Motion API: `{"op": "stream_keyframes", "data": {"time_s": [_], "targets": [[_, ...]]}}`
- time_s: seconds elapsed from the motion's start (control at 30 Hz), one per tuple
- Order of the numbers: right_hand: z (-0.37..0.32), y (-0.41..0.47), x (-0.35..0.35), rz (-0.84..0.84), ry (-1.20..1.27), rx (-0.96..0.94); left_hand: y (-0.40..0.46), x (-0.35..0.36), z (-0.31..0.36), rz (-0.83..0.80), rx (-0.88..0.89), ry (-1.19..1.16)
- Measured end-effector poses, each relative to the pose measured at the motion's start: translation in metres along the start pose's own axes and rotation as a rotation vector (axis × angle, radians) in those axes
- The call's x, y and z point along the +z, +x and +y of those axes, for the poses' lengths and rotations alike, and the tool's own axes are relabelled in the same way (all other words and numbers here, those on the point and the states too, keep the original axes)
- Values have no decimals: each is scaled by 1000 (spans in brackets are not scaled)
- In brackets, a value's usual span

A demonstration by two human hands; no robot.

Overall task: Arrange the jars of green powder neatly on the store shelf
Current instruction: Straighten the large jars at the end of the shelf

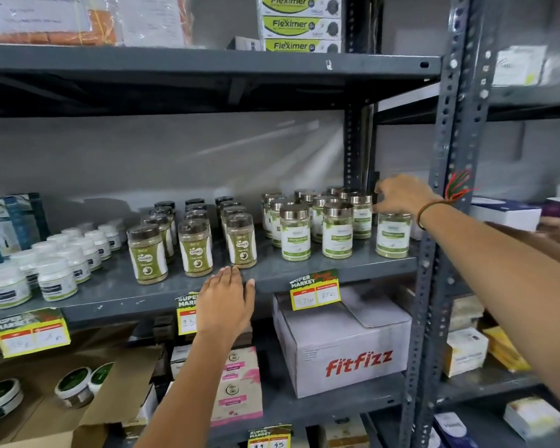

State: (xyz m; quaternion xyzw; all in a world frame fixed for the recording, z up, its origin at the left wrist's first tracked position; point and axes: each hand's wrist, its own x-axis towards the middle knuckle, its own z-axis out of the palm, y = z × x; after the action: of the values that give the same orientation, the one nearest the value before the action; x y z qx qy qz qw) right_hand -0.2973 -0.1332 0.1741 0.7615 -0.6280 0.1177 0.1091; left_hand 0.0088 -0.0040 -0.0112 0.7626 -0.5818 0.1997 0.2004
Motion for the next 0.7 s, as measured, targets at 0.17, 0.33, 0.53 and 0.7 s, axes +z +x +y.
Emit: {"op": "stream_keyframes", "data": {"time_s": [0.17,0.33,0.53,0.7], "targets": [[3,-1,11,48,-117,30,0,1,0,18,-9,0],[5,3,15,61,-274,78,-1,1,1,26,-14,-6],[9,11,19,29,-138,83,-1,1,1,24,-17,-8],[13,22,22,-17,38,23,-2,2,1,29,-17,-8]]}}
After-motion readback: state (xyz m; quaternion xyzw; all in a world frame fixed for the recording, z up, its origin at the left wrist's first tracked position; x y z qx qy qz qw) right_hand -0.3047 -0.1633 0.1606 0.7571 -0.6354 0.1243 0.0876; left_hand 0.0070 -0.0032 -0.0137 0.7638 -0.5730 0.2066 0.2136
